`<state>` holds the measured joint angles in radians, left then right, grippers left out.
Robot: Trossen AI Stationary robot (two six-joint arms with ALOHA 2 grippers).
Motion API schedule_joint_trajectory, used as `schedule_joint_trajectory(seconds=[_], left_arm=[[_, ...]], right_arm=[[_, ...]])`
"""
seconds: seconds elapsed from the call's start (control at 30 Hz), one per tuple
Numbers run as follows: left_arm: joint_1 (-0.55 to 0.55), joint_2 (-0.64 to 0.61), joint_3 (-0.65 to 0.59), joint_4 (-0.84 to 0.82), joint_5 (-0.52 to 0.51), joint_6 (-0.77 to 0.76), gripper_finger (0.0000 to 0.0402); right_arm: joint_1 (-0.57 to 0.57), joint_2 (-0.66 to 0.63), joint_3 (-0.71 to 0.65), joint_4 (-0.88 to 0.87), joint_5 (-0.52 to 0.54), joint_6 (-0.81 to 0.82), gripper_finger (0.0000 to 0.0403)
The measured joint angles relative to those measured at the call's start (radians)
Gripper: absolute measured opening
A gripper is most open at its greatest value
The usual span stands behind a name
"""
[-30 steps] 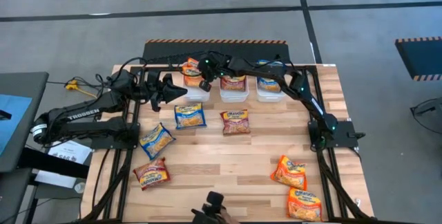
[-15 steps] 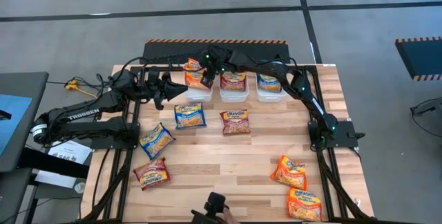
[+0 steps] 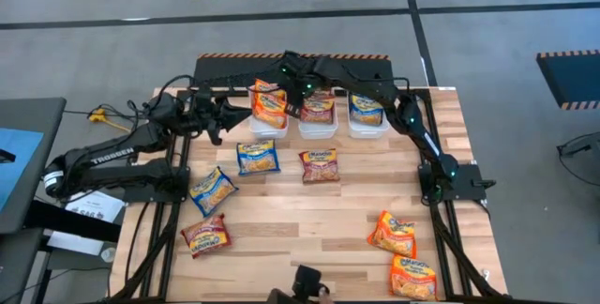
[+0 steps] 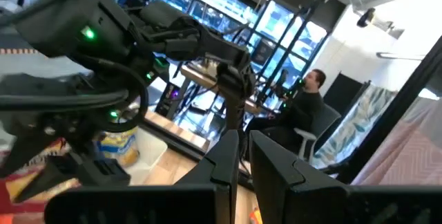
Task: Sort Maruchan noodles
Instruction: Put the red noodle pack into the middle white bin
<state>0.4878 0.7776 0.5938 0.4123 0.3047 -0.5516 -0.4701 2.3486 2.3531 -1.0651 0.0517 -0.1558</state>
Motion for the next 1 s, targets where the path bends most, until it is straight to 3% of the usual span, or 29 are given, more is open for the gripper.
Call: schedule_joint_trajectory(seconds=[0.17, 0.47, 0.83, 1.0], left_arm=[[0.032, -0.020, 0.000, -0.005, 0.052, -0.001, 0.0022], [0.139, -0.094, 0.000, -0.053, 0.244, -0.005, 0.0022], [0.223, -0.187, 0.000, -0.221, 0.478, -0.032, 0.0022], [0.223, -0.195, 0.000, -0.223, 0.539, -0.027, 0.0022]], right_arm=[[-0.005, -0.015, -0.003, -0.154, -0.001, 0.044, 0.0194], [0.043, -0.033, -0.004, -0.445, -0.085, 0.267, 0.0193], [0.302, -0.134, -0.002, -0.506, -0.103, 0.461, 0.0193], [0.429, -0.209, -0.004, -0.506, -0.027, 0.629, 0.0193]])
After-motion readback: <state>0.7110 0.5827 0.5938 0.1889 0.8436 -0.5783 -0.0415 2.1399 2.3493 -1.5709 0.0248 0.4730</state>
